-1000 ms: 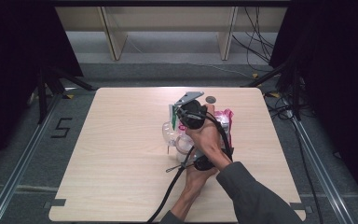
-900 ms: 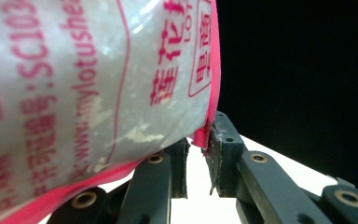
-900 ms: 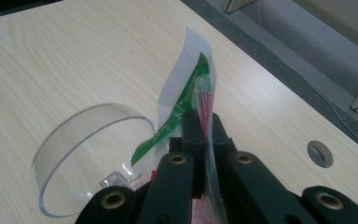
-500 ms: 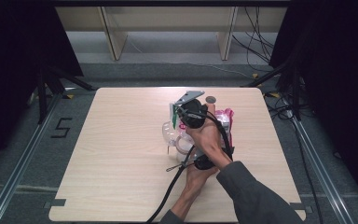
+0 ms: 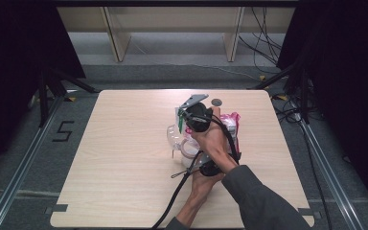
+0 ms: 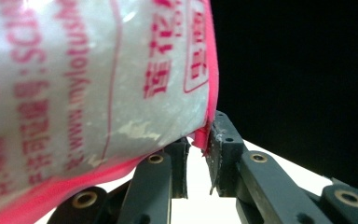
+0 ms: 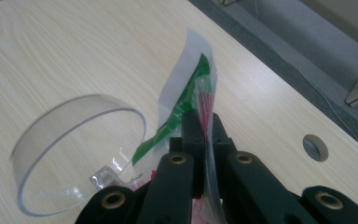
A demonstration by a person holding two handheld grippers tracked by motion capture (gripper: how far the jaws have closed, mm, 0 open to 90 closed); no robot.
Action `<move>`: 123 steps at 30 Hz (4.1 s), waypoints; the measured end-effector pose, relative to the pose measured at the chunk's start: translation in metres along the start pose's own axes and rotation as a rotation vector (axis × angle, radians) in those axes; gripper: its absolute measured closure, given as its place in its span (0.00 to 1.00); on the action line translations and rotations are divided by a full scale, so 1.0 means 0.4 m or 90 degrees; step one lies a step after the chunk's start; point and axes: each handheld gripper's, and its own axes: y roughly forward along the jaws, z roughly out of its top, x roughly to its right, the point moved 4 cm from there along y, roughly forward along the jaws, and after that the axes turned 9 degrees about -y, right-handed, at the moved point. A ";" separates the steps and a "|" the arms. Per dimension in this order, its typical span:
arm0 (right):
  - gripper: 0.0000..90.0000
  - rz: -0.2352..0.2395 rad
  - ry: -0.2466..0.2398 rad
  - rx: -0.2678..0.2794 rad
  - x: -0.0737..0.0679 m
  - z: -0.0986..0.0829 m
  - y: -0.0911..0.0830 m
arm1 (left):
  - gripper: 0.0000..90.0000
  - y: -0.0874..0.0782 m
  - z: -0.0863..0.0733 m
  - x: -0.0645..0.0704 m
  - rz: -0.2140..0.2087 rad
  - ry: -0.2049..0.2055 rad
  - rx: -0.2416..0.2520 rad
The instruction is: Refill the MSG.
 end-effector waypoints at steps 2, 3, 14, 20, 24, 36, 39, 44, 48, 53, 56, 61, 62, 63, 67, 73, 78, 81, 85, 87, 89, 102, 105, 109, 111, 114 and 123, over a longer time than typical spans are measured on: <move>1.00 0.005 0.000 -0.002 -0.003 0.000 0.004 | 0.87 -0.002 -0.001 -0.005 0.001 -0.005 -0.001; 1.00 0.004 0.002 0.002 -0.001 0.001 0.004 | 0.87 -0.002 -0.002 -0.007 0.002 -0.011 0.000; 1.00 -0.006 0.021 0.012 0.014 0.002 -0.002 | 0.88 0.001 -0.002 -0.022 0.000 -0.010 0.007; 1.00 -0.023 0.052 0.044 0.021 0.009 -0.038 | 0.87 0.003 0.001 -0.030 0.025 -0.030 0.017; 1.00 -0.030 0.030 0.054 0.026 0.011 -0.051 | 0.88 0.012 0.006 -0.030 0.043 -0.030 0.044; 1.00 -0.022 -0.005 0.026 -0.009 0.010 -0.031 | 0.88 0.006 0.004 -0.045 0.039 0.002 -0.005; 1.00 -0.023 -0.007 0.025 -0.011 0.010 -0.023 | 0.88 0.004 0.004 -0.044 0.036 -0.003 -0.012; 1.00 -0.024 -0.016 0.009 -0.015 0.003 -0.012 | 0.88 0.011 -0.004 -0.045 0.036 -0.010 -0.003; 1.00 -0.006 -0.024 0.004 -0.011 0.000 -0.014 | 0.88 0.007 -0.002 -0.039 0.024 -0.004 -0.007; 1.00 0.002 -0.011 0.008 -0.004 -0.001 -0.018 | 0.88 0.004 -0.006 -0.036 0.009 0.010 -0.022; 1.00 -0.011 -0.014 0.006 0.002 -0.003 -0.016 | 0.88 0.005 -0.006 -0.031 0.005 0.017 -0.017; 1.00 -0.010 -0.024 -0.002 -0.001 0.005 -0.020 | 0.88 0.001 0.002 -0.030 -0.006 0.037 -0.019; 1.00 -0.008 -0.026 -0.003 -0.003 0.007 -0.020 | 0.88 0.004 0.002 -0.021 -0.006 0.013 -0.006; 1.00 -0.012 -0.035 -0.005 -0.005 0.008 -0.018 | 0.88 0.004 0.003 -0.021 -0.006 0.016 -0.006; 1.00 -0.009 -0.052 -0.019 -0.010 0.016 -0.013 | 0.88 -0.007 0.006 -0.021 -0.015 0.047 -0.023; 1.00 0.000 -0.063 -0.024 -0.015 0.020 -0.006 | 0.89 -0.004 0.005 -0.018 -0.011 0.035 -0.010; 1.00 0.003 -0.068 -0.030 -0.012 0.023 -0.001 | 0.89 -0.005 0.006 -0.018 -0.012 0.044 -0.013; 1.00 0.005 -0.063 -0.036 -0.014 0.022 0.004 | 0.89 -0.006 0.004 -0.019 -0.008 0.050 -0.018; 1.00 0.005 -0.063 -0.039 -0.016 0.022 0.006 | 0.89 -0.006 0.005 -0.017 -0.009 0.049 -0.013; 1.00 0.004 -0.062 -0.038 -0.016 0.023 0.006 | 0.89 -0.007 0.005 -0.019 -0.008 0.052 -0.015; 1.00 0.005 -0.066 -0.033 -0.013 0.025 0.005 | 0.89 -0.007 0.006 -0.020 -0.011 0.052 -0.014; 1.00 0.003 -0.078 -0.040 -0.024 0.026 0.019 | 0.89 -0.010 0.009 -0.017 0.007 0.043 -0.016; 1.00 0.005 -0.072 -0.042 -0.023 0.025 0.018 | 0.89 -0.011 0.007 -0.018 0.007 0.046 -0.018; 1.00 0.003 -0.061 -0.038 -0.018 0.024 0.015 | 0.89 -0.011 0.006 -0.017 0.005 0.048 -0.024; 1.00 0.005 -0.064 -0.036 -0.015 0.023 0.013 | 0.89 -0.010 0.006 -0.016 0.005 0.047 -0.024; 1.00 0.001 -0.060 -0.036 -0.011 0.022 0.010 | 0.90 -0.004 0.006 -0.018 -0.010 0.052 -0.016; 1.00 0.000 -0.046 -0.032 -0.006 0.020 0.004 | 0.89 -0.003 0.006 -0.017 -0.016 0.057 -0.022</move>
